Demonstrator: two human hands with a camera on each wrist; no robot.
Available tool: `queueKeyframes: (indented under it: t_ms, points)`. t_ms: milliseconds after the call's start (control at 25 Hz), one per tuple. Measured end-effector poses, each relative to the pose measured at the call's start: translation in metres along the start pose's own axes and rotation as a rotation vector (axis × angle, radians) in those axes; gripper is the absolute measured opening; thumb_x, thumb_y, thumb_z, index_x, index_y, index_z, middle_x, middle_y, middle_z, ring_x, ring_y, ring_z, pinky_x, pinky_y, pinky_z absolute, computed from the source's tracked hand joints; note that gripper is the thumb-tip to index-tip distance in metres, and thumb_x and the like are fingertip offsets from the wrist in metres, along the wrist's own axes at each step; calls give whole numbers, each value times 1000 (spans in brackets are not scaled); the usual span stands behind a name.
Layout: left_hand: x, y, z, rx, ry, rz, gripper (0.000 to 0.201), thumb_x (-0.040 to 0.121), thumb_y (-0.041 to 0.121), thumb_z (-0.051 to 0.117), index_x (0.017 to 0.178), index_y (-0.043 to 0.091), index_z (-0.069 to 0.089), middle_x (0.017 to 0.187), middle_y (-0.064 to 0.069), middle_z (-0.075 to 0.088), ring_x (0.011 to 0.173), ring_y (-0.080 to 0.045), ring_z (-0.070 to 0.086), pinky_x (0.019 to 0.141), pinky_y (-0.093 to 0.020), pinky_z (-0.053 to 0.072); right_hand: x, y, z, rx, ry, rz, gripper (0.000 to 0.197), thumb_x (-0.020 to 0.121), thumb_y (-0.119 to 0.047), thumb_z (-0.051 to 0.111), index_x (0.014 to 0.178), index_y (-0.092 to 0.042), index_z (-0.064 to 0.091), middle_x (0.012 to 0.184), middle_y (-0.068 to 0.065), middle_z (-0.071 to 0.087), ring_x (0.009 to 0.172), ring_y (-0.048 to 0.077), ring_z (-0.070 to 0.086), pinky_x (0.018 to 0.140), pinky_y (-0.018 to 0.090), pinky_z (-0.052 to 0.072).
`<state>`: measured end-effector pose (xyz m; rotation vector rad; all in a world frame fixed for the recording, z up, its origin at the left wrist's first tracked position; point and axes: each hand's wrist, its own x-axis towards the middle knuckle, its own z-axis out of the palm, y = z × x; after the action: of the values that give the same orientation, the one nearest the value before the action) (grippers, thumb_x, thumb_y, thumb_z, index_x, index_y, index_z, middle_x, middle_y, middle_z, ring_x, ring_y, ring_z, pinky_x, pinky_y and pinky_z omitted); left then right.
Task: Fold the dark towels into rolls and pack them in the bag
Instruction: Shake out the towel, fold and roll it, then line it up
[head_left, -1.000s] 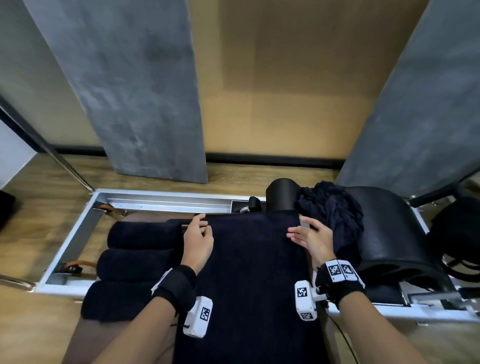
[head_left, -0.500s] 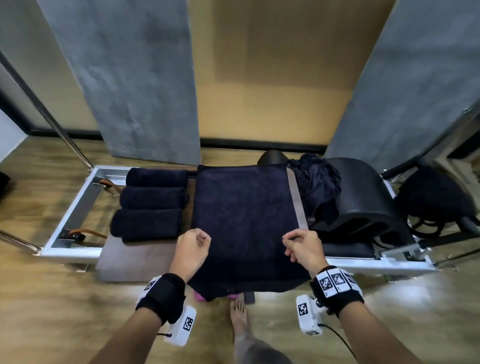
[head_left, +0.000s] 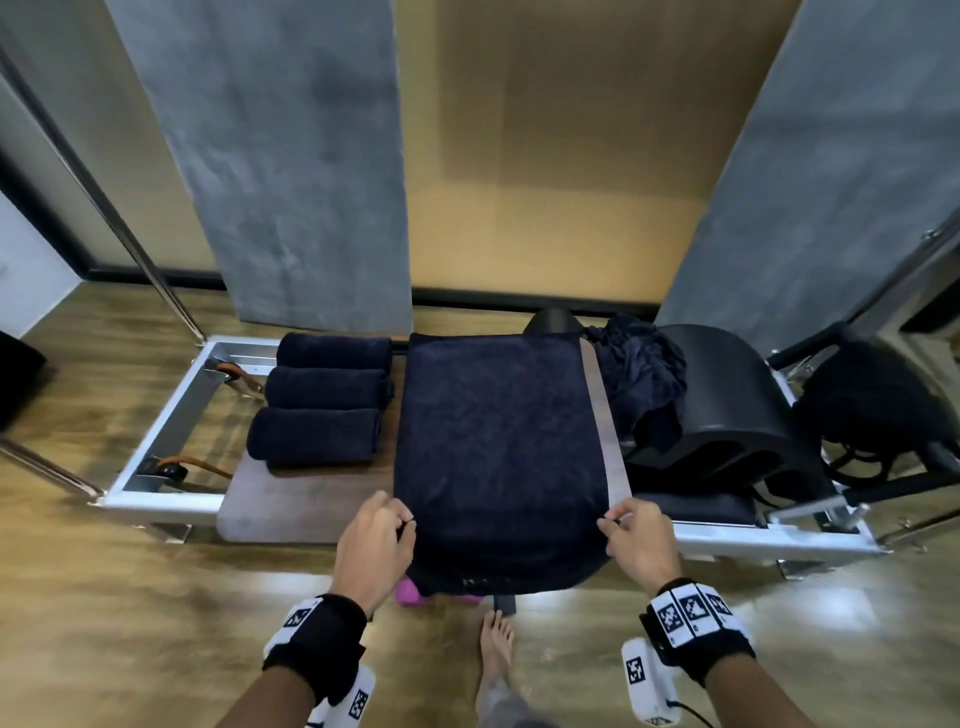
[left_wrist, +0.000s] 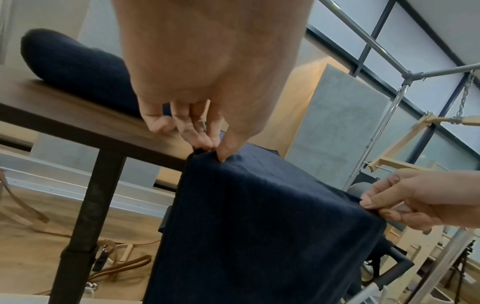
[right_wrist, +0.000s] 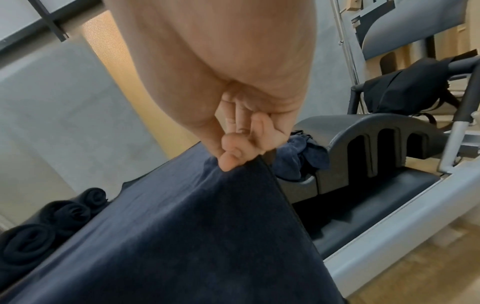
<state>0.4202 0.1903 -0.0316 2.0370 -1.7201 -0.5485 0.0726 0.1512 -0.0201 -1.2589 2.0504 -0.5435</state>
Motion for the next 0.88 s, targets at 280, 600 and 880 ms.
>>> queueKeyframes:
  t_ms: [280,600,880]
  points:
    - [90,71,-32,-247,195,70,14,96,29,69,88,33,58,68,6,54,65,-9,57,58,-33,47,55,-114,-20,298,-55,-233,14,97,-11,70,85,-10,63,56,10,70,37,20,51,42,26,42]
    - [170,104,-14,-419,97,-2,20,99,23,69,119,18,68,94,6,70,86,-11,68,88,-39,59,116,-175,-2,451,-179,-205,18,102,-5,62,118,-13,60,84,18,74,51,27,63,43,30,50]
    - [94,32,11,7,-70,-261,25,94,47,72,104,27,63,91,3,73,94,-25,72,73,-34,52,92,-61,5,-96,-214,52,27,87,-26,81,96,-14,58,56,10,71,41,23,59,52,30,47]
